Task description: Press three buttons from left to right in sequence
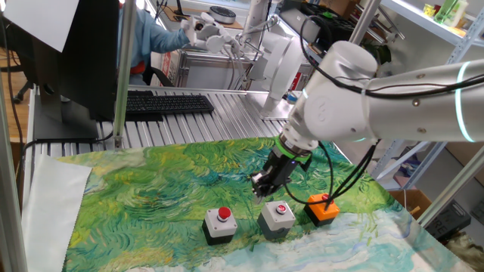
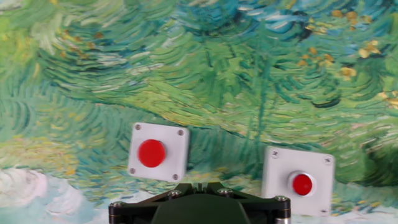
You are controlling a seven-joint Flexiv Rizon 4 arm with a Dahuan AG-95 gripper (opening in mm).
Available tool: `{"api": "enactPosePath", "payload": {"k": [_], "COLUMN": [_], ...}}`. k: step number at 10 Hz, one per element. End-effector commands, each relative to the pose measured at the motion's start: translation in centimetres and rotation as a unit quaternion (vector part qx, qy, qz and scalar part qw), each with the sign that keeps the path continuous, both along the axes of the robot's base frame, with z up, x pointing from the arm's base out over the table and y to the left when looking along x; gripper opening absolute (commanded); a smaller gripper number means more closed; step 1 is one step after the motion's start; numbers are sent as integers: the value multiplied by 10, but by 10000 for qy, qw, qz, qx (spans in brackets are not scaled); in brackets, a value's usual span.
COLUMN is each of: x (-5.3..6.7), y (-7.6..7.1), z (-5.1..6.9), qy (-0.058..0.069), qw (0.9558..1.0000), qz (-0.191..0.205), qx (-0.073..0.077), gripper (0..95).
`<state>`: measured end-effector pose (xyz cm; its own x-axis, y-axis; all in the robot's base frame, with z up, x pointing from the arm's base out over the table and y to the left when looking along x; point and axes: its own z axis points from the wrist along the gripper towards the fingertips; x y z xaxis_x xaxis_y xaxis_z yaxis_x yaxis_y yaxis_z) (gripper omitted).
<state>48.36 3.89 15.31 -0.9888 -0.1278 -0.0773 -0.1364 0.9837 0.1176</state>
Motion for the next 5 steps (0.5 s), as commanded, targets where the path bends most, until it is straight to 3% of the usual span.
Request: {"api": "enactPosePath", "payload": {"k": [1,4,5], "x": [0,1,4], "y": [8,23,28], "z": [-2,0,-1], "qy": [-9,-6,-6], "qw": [10000,9999,9998], "qz": [-26,-77,-100], "qx": [-23,-81,-166], "gripper": [0,0,0]}}
